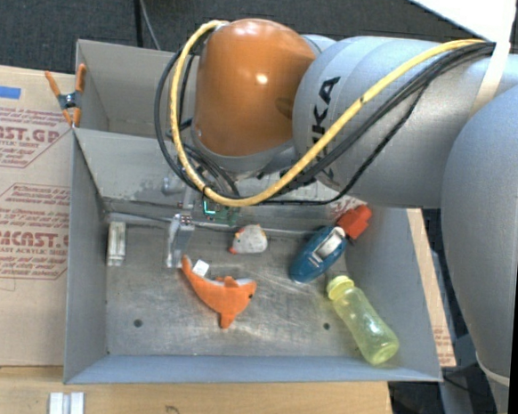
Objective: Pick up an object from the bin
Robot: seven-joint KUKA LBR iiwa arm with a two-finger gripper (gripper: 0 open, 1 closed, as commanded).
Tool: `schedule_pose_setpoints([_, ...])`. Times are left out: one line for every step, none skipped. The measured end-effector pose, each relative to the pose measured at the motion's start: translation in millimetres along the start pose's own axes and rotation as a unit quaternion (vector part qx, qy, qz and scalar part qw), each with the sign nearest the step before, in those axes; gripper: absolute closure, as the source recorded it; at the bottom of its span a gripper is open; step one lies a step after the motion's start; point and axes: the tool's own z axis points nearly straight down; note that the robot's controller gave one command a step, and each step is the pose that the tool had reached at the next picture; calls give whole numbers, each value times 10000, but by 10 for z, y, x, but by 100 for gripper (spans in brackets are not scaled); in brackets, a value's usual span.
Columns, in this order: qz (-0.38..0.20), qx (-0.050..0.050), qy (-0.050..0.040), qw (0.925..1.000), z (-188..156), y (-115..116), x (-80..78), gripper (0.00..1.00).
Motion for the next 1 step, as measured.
schedule_pose_setpoints([250, -12, -37, 9997, 378, -46, 10, 0])
